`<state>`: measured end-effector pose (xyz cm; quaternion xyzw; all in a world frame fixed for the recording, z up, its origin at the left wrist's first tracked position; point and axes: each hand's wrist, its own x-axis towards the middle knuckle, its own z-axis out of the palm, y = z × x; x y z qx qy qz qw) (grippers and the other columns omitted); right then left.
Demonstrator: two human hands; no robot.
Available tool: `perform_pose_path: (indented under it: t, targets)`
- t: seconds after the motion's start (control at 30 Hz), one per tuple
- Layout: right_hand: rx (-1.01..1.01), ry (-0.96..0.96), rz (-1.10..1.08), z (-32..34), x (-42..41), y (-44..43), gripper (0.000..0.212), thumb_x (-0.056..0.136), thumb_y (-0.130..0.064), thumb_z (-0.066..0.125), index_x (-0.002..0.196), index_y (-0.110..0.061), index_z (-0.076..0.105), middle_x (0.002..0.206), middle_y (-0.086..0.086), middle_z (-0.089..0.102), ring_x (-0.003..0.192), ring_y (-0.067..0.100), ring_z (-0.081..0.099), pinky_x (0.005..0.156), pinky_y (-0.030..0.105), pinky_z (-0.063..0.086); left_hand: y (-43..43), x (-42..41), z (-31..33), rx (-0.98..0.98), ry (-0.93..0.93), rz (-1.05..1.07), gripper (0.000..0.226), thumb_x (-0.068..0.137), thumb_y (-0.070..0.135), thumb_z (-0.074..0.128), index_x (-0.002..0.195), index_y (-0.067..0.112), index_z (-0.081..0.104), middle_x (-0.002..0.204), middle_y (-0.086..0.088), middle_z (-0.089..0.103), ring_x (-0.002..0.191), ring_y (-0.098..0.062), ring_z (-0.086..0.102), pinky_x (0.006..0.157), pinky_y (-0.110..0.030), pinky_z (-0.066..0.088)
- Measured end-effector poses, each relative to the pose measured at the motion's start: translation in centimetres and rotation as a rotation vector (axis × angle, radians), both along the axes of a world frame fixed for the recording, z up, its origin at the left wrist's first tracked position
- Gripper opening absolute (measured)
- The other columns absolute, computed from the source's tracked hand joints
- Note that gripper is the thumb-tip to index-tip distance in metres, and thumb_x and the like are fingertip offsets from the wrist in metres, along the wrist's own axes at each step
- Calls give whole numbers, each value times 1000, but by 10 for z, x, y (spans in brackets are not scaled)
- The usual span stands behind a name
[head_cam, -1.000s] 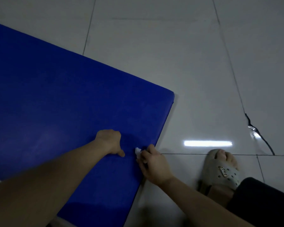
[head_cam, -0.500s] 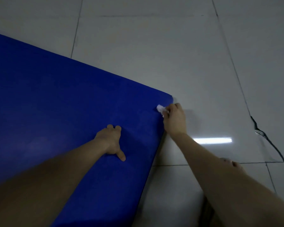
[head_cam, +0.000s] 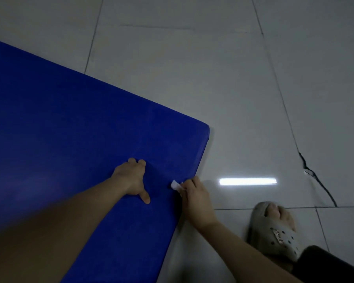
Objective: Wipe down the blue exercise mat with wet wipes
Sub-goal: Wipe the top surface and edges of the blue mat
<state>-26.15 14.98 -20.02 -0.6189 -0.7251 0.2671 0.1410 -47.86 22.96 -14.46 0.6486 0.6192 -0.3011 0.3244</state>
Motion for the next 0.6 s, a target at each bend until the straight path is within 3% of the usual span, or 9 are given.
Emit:
perform_pose_path:
  t: [0.1,0.23,0.37,0.47,0.6]
  targets:
    - [31,4,-152,4,2,47,16,101,-19,55,92,-6,59,103,9,56,77,23,56,73,36,50,0,-1,-2,-5,-4,4,128,50,67,91,149,19,26,144,-6,36,121,-22,49,91,-36,54]
    - [27,-34,-337,5,17,134,13,101,-14,53,104,-2,57,113,15,54,86,29,58,80,39,49,3,-1,-5,-5,2,-10,124,50,67,90,146,19,29,142,-6,37,120,-22,49,92,-37,54]
    - [-19,-70,-494,6,43,190,16,101,-10,50,111,1,57,119,18,55,100,35,57,77,34,36,5,-2,-7,-9,12,-24,123,49,67,90,145,19,30,141,-6,38,119,-21,50,91,-35,53]
    - [-49,-63,-468,8,43,183,17,103,-12,48,108,1,57,115,16,56,90,26,52,73,28,31,6,0,-6,-7,12,-26,123,48,67,91,145,19,30,140,-7,38,119,-22,50,90,-35,53]
    - [-74,38,-356,13,29,116,27,106,-30,48,93,-8,58,97,8,57,77,20,53,77,41,49,5,2,-3,-11,19,-20,125,49,67,91,146,19,29,142,-7,38,121,-22,50,91,-36,53]
